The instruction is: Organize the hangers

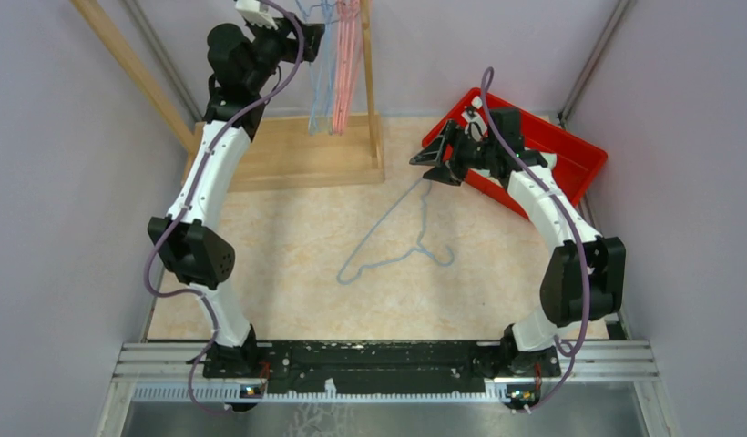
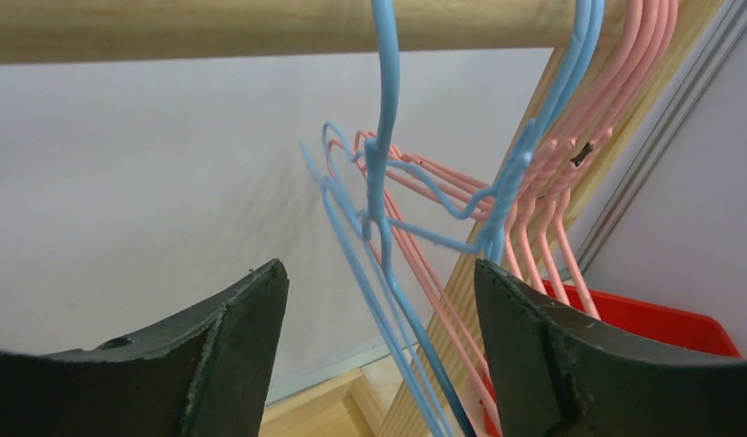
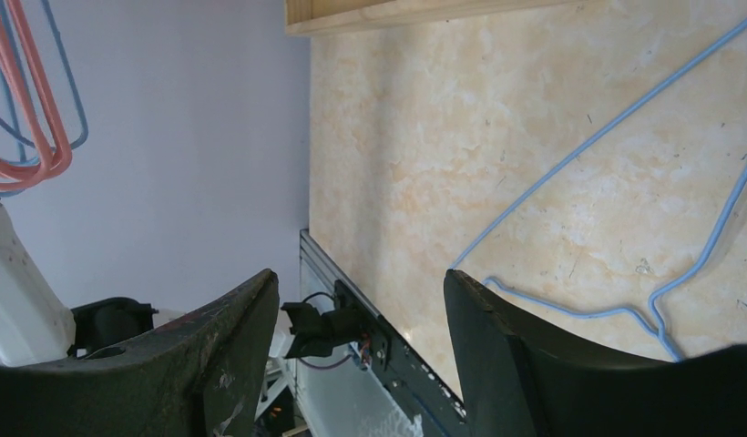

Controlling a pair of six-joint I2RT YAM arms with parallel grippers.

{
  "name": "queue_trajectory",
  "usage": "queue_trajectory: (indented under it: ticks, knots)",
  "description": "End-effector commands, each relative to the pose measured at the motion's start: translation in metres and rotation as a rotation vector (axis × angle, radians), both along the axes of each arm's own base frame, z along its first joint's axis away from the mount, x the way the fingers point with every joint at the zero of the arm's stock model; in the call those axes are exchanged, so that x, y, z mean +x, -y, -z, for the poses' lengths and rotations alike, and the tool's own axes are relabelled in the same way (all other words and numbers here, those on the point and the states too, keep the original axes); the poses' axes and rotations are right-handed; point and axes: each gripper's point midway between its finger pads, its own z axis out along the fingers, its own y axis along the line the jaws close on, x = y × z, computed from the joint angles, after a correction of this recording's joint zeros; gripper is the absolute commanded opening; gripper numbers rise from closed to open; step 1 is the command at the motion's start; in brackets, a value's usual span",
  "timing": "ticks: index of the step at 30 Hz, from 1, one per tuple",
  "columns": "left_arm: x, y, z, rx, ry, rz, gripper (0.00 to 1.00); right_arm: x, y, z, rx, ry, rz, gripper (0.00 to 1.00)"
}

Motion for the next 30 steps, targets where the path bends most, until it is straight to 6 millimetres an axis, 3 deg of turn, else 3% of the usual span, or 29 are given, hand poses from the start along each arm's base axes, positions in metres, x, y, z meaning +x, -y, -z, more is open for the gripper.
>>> queue_trajectory:
  ticks: [1, 12, 17, 24, 30]
  knots:
    - [-0.026, -0.006, -0.022, 0.028, 0.043, -0.011, 0.83, 0.003, -0.002, -0.019, 0.028, 0.075, -0.015, 0.67]
    - [-0.074, -0.017, -0.065, 0.002, 0.145, 0.016, 0.97, 0.001, 0.000, -0.009, 0.003, 0.057, -0.010, 0.67]
    - [-0.097, -0.026, -0.072, -0.001, 0.153, 0.007, 0.99, 0.010, 0.017, 0.017, -0.145, 0.029, 0.047, 0.67]
    - [-0.118, -0.055, -0.042, 0.035, 0.056, -0.081, 1.00, 0.022, 0.048, 0.066, -0.454, -0.007, 0.098, 0.67]
    - [-0.138, -0.075, 0.009, 0.084, -0.086, -0.156, 0.99, 0.032, 0.056, 0.112, -0.633, -0.044, 0.097, 0.67]
